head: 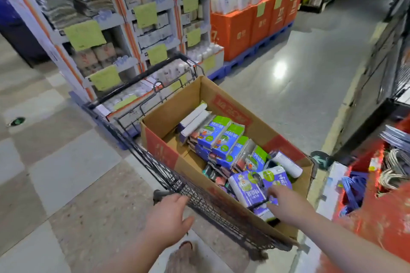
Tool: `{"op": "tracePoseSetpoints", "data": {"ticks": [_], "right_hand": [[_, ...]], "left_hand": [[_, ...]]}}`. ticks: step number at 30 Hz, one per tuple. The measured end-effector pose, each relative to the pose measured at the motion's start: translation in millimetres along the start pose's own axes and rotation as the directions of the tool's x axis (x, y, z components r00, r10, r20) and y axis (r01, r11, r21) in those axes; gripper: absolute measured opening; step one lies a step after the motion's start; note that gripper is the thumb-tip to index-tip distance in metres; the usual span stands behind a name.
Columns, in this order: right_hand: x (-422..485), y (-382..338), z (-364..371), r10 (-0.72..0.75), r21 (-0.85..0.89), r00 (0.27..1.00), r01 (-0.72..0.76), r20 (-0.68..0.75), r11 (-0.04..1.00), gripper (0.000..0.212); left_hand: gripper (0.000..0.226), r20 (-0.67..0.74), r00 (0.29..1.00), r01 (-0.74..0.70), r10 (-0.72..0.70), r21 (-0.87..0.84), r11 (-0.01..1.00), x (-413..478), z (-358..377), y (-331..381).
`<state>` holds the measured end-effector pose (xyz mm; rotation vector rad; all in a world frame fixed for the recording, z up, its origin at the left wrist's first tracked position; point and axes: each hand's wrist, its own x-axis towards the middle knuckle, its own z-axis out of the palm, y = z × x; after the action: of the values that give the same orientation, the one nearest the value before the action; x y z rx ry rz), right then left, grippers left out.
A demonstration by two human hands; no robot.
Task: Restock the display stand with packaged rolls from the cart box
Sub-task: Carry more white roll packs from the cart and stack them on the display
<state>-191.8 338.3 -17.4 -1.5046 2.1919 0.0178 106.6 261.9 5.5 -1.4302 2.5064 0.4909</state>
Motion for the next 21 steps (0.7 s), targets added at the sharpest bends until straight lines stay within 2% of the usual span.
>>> {"op": "tracePoseSetpoints", "data": {"ticks": [3, 5, 7, 9, 11, 14, 18, 21], "right_hand": [[22, -6, -5, 0.103, 0.041, 0.994, -0.102, -0.026, 0.994, 0.022], [32, -10, -7, 0.168, 0.082, 0.985, -0.165, -0.035, 0.983, 0.029], [41, -16, -7, 0.226, 0.110, 0.973, -0.219, -0.046, 0.969, 0.033], [48, -23, -6, 0.285, 0.135, 0.957, -0.276, -0.050, 0.952, 0.034], [50, -29, -1, 0.351, 0.163, 0.936, -0.341, -0.037, 0.926, 0.033], [39, -36, 8, 0.404, 0.227, 0.915, -0.392, -0.003, 0.891, 0.023], [22, -35, 15, 0.511, 0.277, 0.851, -0.523, 0.122, 0.806, 0.029], [21, -26, 21, 0.532, 0.294, 0.832, -0.554, 0.158, 0.779, 0.035]], "left_hand": [[0.057, 0.010, 0.990, -0.138, 0.138, 0.061, 0.989, 46, -15, -9], [0.060, -0.040, 0.972, -0.227, 0.231, 0.078, 0.971, 76, -30, -15], [0.049, -0.129, 0.940, -0.299, 0.315, 0.127, 0.946, 107, -47, -21], [0.040, -0.079, 0.929, -0.346, 0.360, 0.151, 0.926, 134, -67, -24], [0.047, 0.043, 0.919, -0.393, 0.391, 0.153, 0.907, 161, -70, -28], [0.053, 0.141, 0.885, -0.464, 0.444, 0.188, 0.866, 190, -67, -23], [0.057, 0.236, 0.826, -0.557, 0.513, 0.193, 0.808, 212, -56, -2], [0.056, 0.296, 0.792, -0.594, 0.534, 0.173, 0.785, 224, -42, 11]]}}
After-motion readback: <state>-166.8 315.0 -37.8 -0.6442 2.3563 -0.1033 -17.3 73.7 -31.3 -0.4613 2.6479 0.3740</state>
